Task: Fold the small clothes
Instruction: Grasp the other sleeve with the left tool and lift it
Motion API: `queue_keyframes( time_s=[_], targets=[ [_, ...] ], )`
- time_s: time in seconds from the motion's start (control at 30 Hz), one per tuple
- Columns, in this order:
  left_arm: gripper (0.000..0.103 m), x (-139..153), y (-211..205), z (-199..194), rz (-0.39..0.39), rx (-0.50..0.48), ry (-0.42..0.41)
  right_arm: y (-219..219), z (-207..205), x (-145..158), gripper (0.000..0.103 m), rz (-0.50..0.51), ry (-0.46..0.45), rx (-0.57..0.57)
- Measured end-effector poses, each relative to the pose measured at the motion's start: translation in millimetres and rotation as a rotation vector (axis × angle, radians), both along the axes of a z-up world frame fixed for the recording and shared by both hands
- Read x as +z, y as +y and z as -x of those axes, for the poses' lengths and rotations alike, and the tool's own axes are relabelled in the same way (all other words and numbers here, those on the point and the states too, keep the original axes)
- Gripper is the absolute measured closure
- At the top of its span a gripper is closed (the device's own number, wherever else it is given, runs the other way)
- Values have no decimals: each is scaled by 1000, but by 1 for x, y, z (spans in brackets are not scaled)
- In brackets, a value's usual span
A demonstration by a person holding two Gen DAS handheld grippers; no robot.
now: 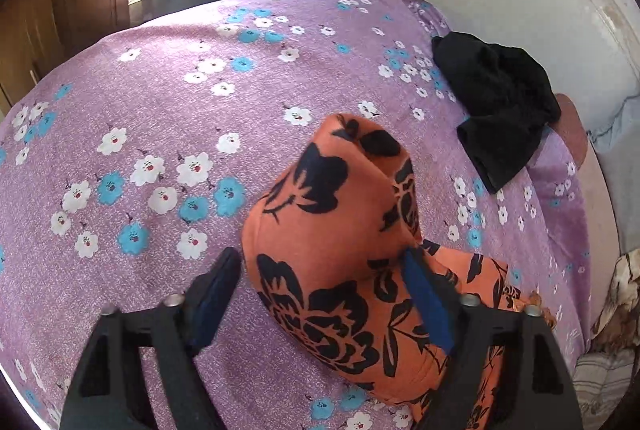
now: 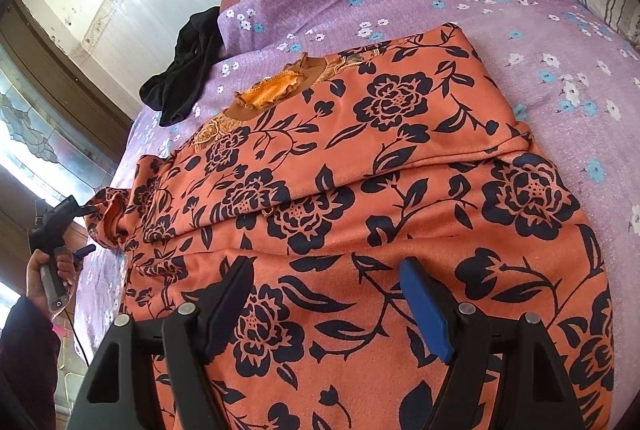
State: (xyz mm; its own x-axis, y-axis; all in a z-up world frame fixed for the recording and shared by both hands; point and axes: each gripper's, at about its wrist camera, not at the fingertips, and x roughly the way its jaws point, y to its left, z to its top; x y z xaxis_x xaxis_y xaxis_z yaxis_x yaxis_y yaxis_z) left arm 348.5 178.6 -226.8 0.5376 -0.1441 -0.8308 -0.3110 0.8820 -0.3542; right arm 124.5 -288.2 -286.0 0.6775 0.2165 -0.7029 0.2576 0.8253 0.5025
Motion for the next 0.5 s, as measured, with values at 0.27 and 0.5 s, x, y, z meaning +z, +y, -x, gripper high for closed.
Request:
queue_keyframes(
  time_s=[0.27, 0.5],
  targets=[
    [94, 54, -35, 8, -31, -122, 6, 5, 1, 9, 25, 48, -23, 4],
    [94, 136, -97, 24, 171, -292, 26, 3, 0, 24, 25, 33, -78, 13]
  ],
)
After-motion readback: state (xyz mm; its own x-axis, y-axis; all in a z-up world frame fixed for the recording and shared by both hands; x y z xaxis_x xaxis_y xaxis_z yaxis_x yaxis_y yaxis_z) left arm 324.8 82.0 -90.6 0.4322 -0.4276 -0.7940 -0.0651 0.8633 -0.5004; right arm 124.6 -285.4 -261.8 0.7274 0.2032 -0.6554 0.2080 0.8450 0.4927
